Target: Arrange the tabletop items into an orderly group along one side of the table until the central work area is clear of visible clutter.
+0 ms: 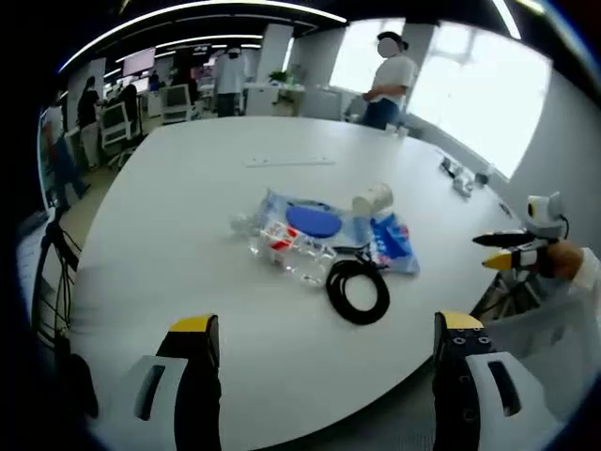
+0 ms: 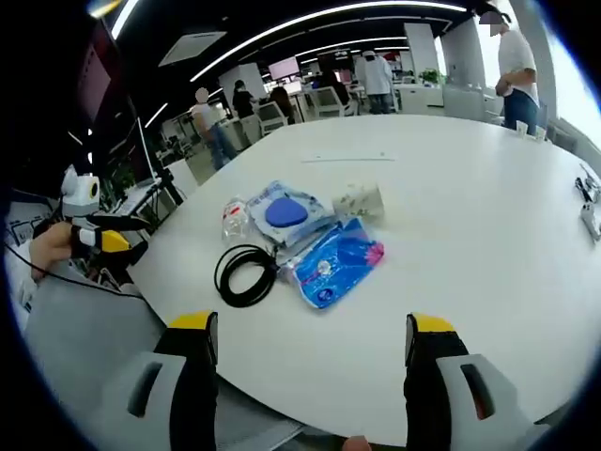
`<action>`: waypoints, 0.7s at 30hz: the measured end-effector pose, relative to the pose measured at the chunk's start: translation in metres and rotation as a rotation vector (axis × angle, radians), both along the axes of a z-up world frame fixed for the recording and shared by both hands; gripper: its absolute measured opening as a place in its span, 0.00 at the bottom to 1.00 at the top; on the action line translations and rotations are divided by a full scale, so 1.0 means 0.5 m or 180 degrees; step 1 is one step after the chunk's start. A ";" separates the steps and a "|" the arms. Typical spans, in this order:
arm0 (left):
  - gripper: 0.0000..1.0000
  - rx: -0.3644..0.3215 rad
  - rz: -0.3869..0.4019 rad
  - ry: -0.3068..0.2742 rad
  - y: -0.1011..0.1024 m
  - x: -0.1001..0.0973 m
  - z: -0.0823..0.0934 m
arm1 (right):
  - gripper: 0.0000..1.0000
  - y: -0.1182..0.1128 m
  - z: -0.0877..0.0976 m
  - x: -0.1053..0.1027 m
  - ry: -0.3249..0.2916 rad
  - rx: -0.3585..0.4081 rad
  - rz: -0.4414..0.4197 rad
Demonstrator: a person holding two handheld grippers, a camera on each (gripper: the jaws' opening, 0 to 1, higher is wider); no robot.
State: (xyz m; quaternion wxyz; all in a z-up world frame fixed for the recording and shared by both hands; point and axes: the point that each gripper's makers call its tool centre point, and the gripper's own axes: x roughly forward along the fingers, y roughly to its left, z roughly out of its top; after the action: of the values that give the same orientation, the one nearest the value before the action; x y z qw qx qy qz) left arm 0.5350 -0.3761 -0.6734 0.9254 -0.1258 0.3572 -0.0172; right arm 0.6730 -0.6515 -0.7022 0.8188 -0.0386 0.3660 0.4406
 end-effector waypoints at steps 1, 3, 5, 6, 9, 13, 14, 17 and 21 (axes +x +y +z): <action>0.91 -0.0001 0.0010 -0.0007 0.002 -0.001 0.001 | 0.80 -0.001 0.002 0.000 -0.0003 0.0000 0.0000; 0.91 -0.0019 0.0027 -0.0003 0.005 -0.002 0.001 | 0.80 0.001 0.002 0.000 -0.0004 0.0007 0.0002; 0.91 -0.0021 0.0029 0.0006 0.008 -0.003 -0.001 | 0.80 0.003 0.003 0.002 -0.0006 0.0013 0.0012; 0.91 -0.0016 0.0026 0.0009 0.009 -0.003 -0.001 | 0.80 0.005 0.003 0.002 -0.0006 0.0013 0.0019; 0.91 -0.0027 0.0032 0.0017 0.009 -0.006 -0.003 | 0.80 0.011 0.000 0.003 0.0002 0.0009 0.0049; 0.91 -0.0055 0.0055 0.0011 0.005 -0.006 -0.003 | 0.80 0.018 -0.002 0.000 0.0016 -0.0012 0.0091; 0.91 -0.0058 0.0057 0.0009 0.004 -0.007 -0.003 | 0.80 0.020 -0.003 -0.001 0.0018 -0.0022 0.0109; 0.91 -0.0063 0.0063 0.0005 0.005 -0.006 -0.002 | 0.79 0.023 -0.005 -0.002 0.0031 -0.0039 0.0138; 0.90 -0.0092 0.0087 0.0007 0.010 -0.007 -0.004 | 0.79 0.026 -0.005 -0.001 0.0045 -0.0063 0.0169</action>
State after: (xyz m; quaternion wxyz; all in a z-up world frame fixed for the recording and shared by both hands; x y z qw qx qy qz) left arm 0.5316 -0.3711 -0.6754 0.9232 -0.1441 0.3562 -0.0095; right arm 0.6723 -0.6384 -0.7047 0.8038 -0.0533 0.3750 0.4588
